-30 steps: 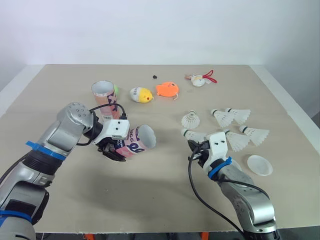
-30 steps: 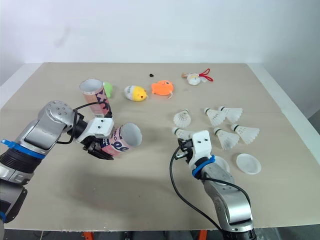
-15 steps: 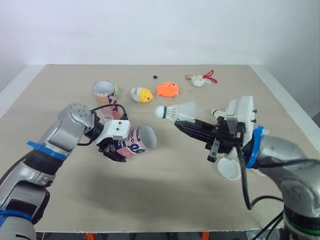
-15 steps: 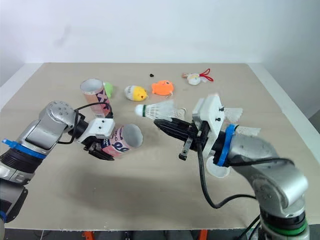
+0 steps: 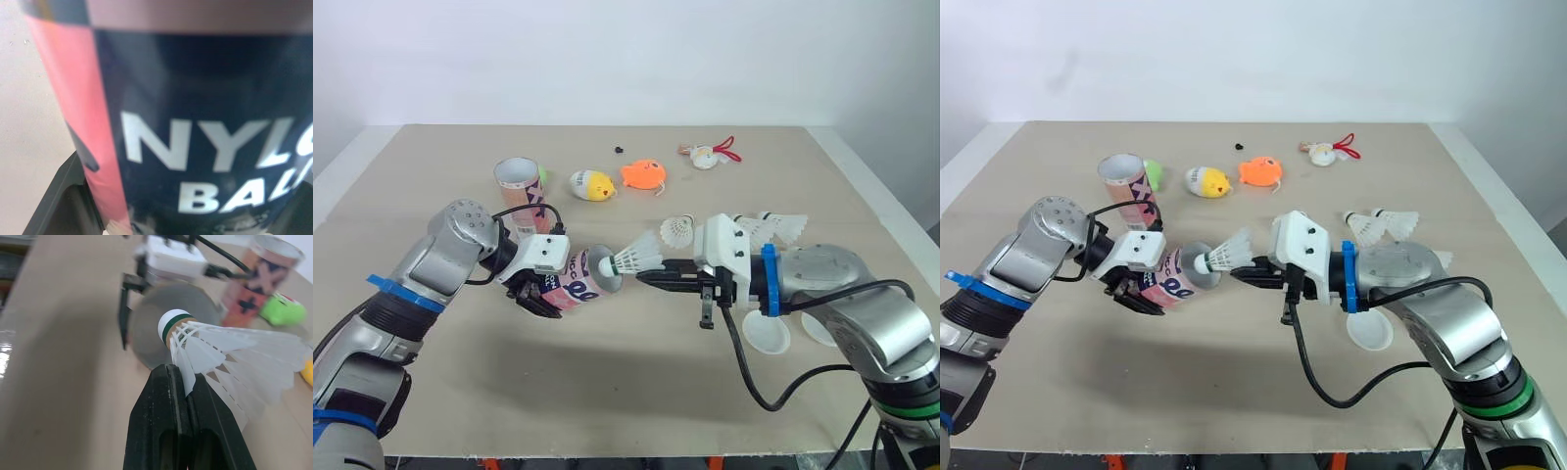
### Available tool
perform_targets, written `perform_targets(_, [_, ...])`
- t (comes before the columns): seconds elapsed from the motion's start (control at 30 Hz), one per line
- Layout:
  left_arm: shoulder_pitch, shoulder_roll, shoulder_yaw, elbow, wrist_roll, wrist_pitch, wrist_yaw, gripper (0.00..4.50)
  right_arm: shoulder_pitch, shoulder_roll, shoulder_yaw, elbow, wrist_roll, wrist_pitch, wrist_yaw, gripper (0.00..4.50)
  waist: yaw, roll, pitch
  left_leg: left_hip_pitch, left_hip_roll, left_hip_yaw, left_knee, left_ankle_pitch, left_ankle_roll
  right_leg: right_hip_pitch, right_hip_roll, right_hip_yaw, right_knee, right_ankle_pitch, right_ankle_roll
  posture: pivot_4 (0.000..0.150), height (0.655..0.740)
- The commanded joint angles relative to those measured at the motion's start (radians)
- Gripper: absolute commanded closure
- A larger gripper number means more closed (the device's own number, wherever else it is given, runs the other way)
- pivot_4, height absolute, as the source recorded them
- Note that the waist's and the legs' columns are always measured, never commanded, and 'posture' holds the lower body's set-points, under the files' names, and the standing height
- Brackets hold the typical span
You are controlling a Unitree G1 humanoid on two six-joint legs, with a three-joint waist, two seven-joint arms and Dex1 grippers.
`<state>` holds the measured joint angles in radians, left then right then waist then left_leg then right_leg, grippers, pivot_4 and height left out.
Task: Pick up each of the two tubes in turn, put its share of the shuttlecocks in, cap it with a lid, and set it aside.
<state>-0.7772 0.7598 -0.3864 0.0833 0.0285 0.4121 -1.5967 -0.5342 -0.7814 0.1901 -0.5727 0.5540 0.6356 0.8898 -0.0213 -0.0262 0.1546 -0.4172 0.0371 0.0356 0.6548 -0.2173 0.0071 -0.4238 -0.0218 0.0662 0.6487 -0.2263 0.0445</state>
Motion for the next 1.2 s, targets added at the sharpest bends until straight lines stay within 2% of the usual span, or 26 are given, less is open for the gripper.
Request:
perform_targets(0.03, [0.012,-0.004,-0.028,-0.013,-0.009,0.007,-0.007,1.26,-0.063,0.043,0.023,0.009,0.004,0.007,0.020,4.33,-0.001,0.000,0.000,0.000,0.000,0.000,0.000,0.000,0.000,0.000,0.000,0.000,0.000,0.000,0.000,0.150,0.7400])
perform_targets(0.07, [0.011,-0.005,-0.029,-0.011,-0.009,0.006,-0.008,1.26,-0.078,0.057,0.032,0.015,0.009,0.015,0.026,3.78,-0.001,0.000,0.000,0.000,0.000,0.000,0.000,0.000,0.000,0.000,0.000,0.000,0.000,0.000,0.000,0.150,0.7400])
perform_targets(0.13, [0.006,-0.008,-0.031,-0.006,-0.008,0.003,-0.008,1.26,-0.109,0.088,0.044,0.033,0.034,0.048,0.037,3.04,-0.001,0.000,0.000,0.000,0.000,0.000,0.000,0.000,0.000,0.000,0.000,0.000,0.000,0.000,0.000,0.150,0.7400])
perform_targets(0.23, [0.002,-0.011,-0.032,-0.001,-0.007,0.000,-0.009,1.26,-0.142,0.131,0.038,0.061,0.078,0.093,0.051,1.47,0.000,0.000,0.000,0.000,0.000,0.000,0.000,0.000,0.000,0.000,0.000,0.000,0.000,0.000,0.000,0.150,0.7400])
perform_targets(0.33, [0.001,-0.012,-0.033,-0.001,-0.008,-0.001,-0.009,1.26,-0.147,0.161,-0.034,0.076,0.192,0.164,0.054,0.09,0.000,0.000,0.000,-0.001,0.000,-0.001,0.000,0.000,0.000,0.000,0.000,0.000,0.000,0.001,0.001,0.150,0.7400])
perform_targets(0.5, [0.008,-0.009,-0.031,-0.011,-0.012,0.005,-0.006,1.26,-0.090,0.154,-0.194,0.108,0.327,0.234,-0.004,0.02,0.001,0.000,0.000,-0.002,-0.001,-0.002,0.001,0.000,0.000,0.000,-0.001,-0.001,0.000,0.002,0.003,0.150,0.7400])
perform_targets(0.67, [0.020,0.000,-0.025,-0.025,-0.015,0.011,-0.003,1.26,-0.003,0.172,-0.197,0.178,0.158,0.221,-0.209,0.02,0.000,0.000,0.000,-0.002,-0.001,-0.003,0.001,0.000,0.000,0.000,-0.001,-0.003,0.000,0.001,0.002,0.150,0.7400])
perform_targets(0.87, [0.028,0.005,-0.021,-0.035,-0.017,0.017,-0.001,1.26,0.008,0.321,-0.120,0.269,-0.001,0.222,-0.436,0.02,-0.002,0.000,0.000,-0.001,0.000,-0.003,0.001,0.000,0.000,-0.001,0.000,-0.002,0.002,0.002,0.003,0.150,0.7400])
perform_targets(1.2, [0.032,0.008,-0.021,-0.050,-0.024,0.026,0.007,1.26,-0.095,0.462,-0.060,0.516,-0.188,0.143,-0.535,0.02,-0.002,0.000,0.000,-0.003,-0.002,-0.003,0.001,0.000,0.000,-0.001,-0.001,-0.002,0.002,0.002,0.004,0.150,0.7400])
